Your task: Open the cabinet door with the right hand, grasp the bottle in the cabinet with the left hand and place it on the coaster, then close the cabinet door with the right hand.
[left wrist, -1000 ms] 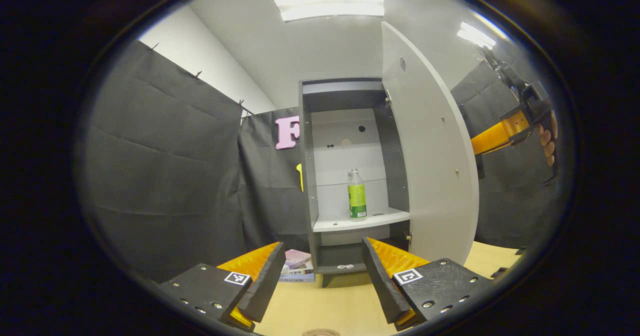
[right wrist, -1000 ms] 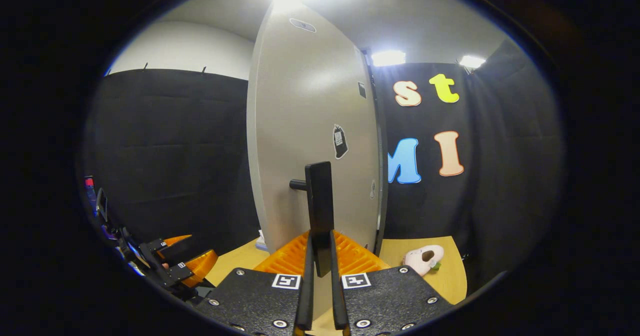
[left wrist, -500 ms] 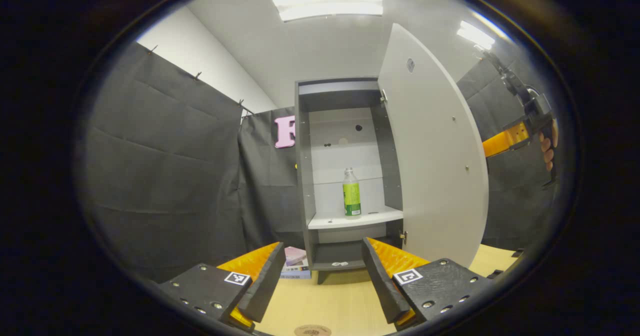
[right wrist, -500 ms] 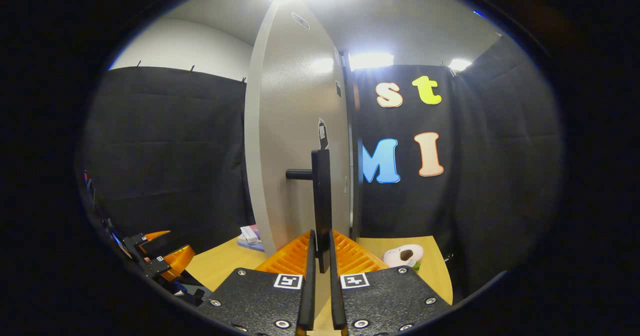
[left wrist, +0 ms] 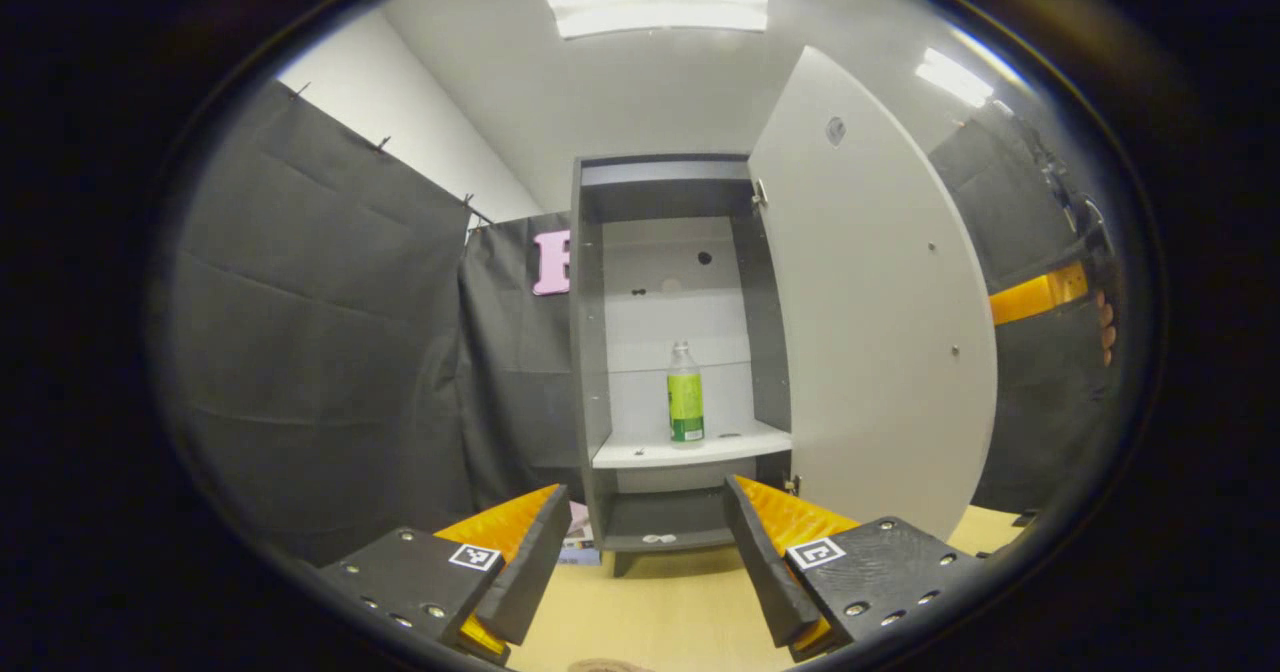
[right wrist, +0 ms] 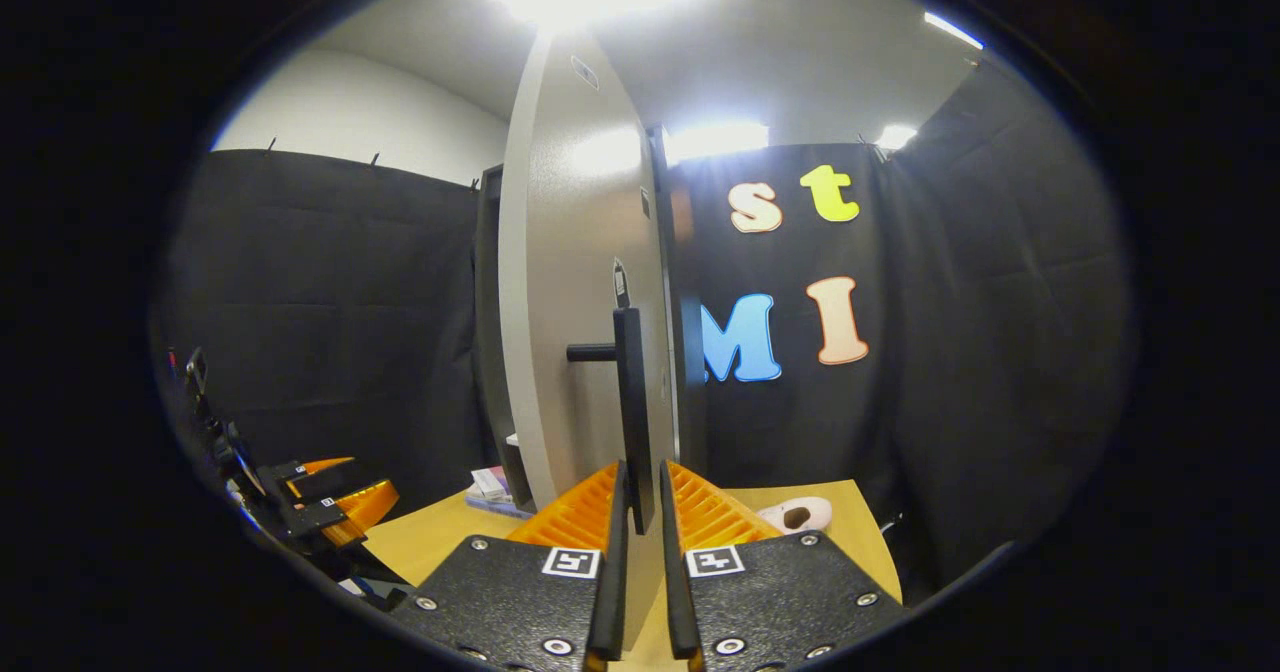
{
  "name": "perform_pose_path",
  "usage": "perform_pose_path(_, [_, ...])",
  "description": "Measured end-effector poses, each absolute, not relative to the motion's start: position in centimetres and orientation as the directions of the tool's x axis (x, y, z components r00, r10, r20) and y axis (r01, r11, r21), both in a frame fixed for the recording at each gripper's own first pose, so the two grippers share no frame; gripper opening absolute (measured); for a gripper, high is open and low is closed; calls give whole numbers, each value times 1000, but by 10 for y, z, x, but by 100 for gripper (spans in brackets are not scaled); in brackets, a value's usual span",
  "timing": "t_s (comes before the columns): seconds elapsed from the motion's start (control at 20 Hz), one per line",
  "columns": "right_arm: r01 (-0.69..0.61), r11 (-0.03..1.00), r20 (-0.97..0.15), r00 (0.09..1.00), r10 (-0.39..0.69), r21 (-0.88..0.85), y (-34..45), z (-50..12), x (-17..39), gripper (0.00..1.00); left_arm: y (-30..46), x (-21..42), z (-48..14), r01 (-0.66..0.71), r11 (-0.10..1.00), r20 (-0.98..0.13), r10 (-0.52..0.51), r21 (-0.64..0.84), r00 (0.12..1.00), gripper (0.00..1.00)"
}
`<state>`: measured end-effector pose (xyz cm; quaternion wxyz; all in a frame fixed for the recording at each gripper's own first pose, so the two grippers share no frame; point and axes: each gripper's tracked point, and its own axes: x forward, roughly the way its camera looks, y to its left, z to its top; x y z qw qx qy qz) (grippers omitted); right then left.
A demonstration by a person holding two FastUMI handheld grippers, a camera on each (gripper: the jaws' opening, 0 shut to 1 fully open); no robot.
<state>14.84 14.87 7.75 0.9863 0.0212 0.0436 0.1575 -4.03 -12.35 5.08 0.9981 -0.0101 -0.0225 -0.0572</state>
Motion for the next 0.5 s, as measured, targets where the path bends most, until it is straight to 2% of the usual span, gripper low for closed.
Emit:
perform_pose_path(0.05, [-286, 957, -83, 954, 290, 49, 141, 74, 144, 34, -125, -30, 54, 126, 992, 51, -125, -20, 991, 88])
perform_pose_path(0.1, [-266, 963, -89, 959, 268, 35, 136, 69, 139, 46, -127, -20, 58, 136, 990, 55, -135, -24, 989, 88])
perform_pose_path(0.15, [-238, 971, -95, 966, 239, 15, 129, 65, 137, 71, -130, -10, 59, 151, 988, 61, -149, -28, 987, 88])
perform_pose_path(0.25, [-162, 986, -105, 982, 158, -33, 107, 59, 133, 94, -137, 14, 69, 186, 982, 79, -183, -26, 980, 91])
perform_pose_path(0.3, [-123, 991, -107, 987, 117, -49, 99, 55, 132, 94, -139, 27, 74, 200, 979, 87, -197, -25, 977, 84])
perform_pose_path(0.5, [-16, 999, -121, 993, 12, -28, 81, 40, 128, 95, -155, 75, 89, 275, 960, 106, -267, -59, 958, 88])
